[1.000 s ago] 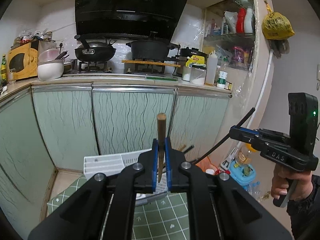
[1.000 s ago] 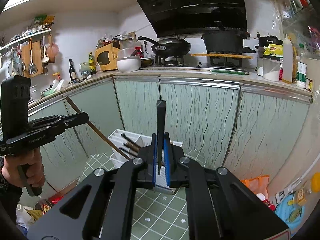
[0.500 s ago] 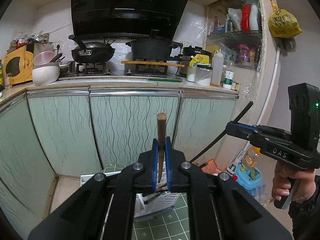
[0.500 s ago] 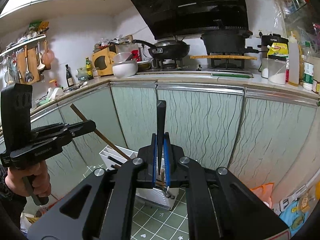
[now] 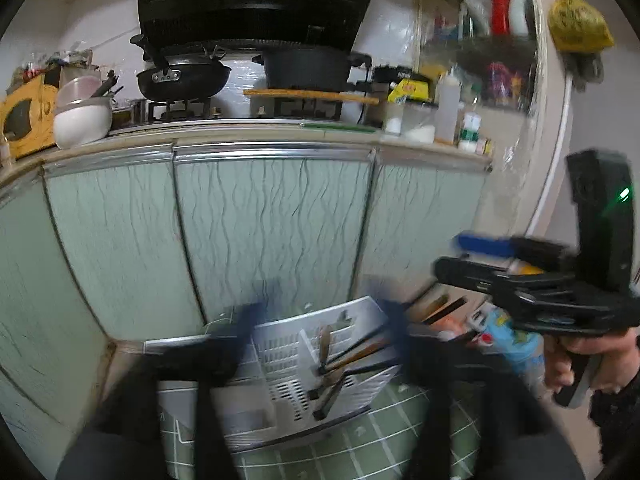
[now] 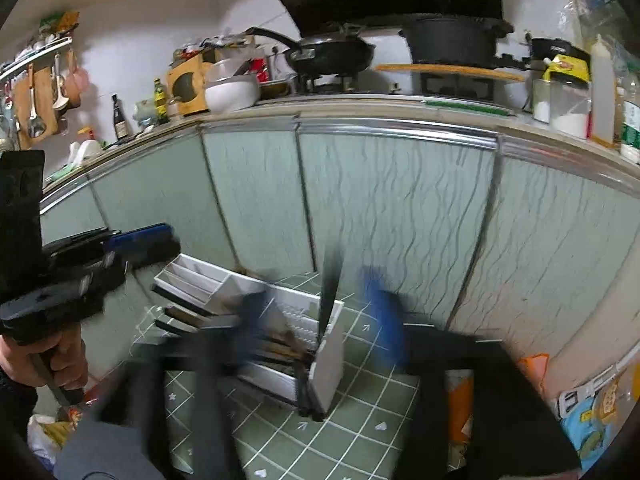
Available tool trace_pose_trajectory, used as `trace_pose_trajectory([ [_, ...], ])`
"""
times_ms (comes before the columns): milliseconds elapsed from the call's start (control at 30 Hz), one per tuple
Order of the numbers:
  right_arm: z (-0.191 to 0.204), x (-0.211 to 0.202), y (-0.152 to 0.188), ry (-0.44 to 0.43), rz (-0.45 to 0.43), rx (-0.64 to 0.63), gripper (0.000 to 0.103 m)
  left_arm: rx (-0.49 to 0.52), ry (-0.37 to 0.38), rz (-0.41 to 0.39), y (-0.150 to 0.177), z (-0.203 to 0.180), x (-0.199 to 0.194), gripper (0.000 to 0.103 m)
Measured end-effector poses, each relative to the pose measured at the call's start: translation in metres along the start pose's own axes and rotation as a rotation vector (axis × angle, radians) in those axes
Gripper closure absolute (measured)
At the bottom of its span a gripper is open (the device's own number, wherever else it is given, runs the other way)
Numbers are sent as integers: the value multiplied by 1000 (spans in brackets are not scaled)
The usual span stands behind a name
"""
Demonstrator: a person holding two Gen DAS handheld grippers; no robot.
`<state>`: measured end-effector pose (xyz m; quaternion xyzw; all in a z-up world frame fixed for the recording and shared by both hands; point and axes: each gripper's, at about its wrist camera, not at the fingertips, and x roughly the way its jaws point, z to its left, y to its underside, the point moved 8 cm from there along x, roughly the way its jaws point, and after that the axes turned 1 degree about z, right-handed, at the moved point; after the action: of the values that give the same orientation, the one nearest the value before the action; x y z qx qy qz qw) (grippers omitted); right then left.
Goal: Organize utensils
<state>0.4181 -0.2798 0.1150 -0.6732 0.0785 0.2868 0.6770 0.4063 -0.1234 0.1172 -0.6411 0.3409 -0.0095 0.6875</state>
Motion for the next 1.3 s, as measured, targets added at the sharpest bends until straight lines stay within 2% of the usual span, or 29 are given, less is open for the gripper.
trace_pose_trajectory([
  [33, -2, -3, 2, 14, -16, -7, 18, 23, -19, -34, 0, 0, -4, 4],
  [67, -3, -4, 3, 19, -20, -6, 16, 42, -25, -45, 1, -1, -6, 4],
  [133, -6, -6, 6, 22, -16, 0, 8, 50, -44, -20, 5, 0, -5, 4],
  [300, -8, -15, 14, 56, -16, -29, 8, 18, -40, -7, 8, 6, -12, 4],
  [767, 14, -57, 40, 75, -19, -62, 8, 7, -74, -21, 30, -2, -59, 4],
  [1300, 35, -104, 99, 164, -31, -75, 8, 0, -188, -38, 84, 2, -117, 4],
])
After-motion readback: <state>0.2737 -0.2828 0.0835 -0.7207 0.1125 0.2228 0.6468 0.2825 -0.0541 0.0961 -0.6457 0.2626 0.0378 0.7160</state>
